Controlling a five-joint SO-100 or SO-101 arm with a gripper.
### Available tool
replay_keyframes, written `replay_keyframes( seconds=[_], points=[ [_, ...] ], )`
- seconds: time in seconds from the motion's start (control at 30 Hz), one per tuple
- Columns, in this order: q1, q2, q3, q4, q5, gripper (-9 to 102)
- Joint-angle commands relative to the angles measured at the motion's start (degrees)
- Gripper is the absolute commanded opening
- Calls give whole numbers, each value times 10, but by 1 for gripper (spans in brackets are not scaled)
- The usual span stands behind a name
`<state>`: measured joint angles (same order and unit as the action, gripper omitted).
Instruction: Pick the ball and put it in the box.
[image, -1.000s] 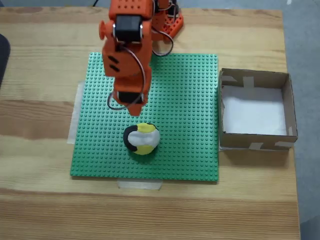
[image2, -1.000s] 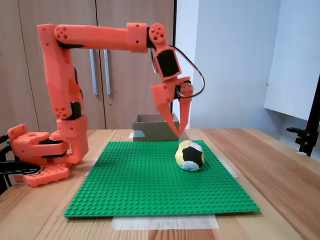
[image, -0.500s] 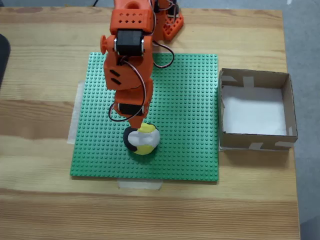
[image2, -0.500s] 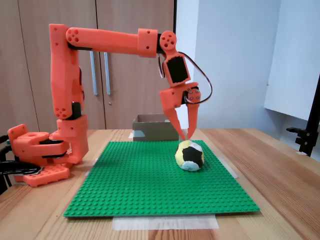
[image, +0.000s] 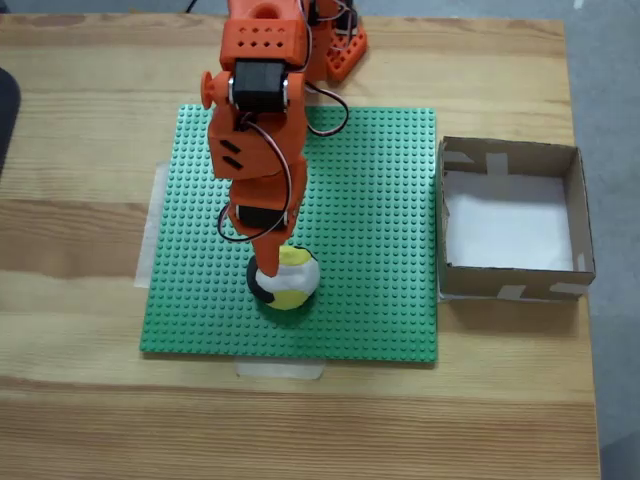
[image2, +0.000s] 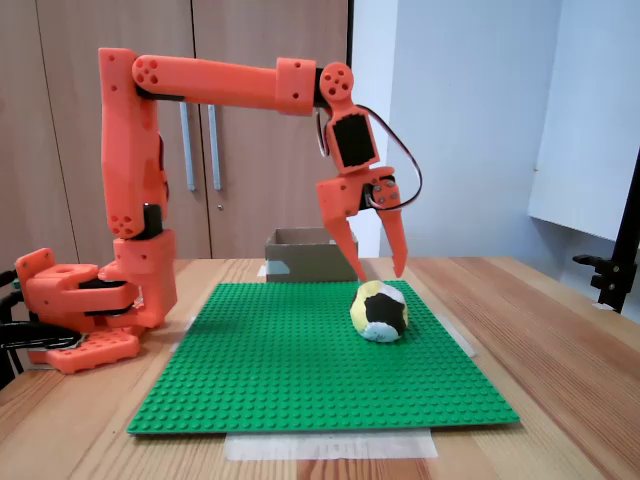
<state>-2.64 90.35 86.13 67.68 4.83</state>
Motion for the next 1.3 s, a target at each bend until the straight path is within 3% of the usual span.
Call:
replay_keyframes(
  seconds=[0.0, 1.27],
  points=[
    [0, 5, -1, -5, -8, 22],
    [-3, 5, 175, -186, -63, 19]
  ],
)
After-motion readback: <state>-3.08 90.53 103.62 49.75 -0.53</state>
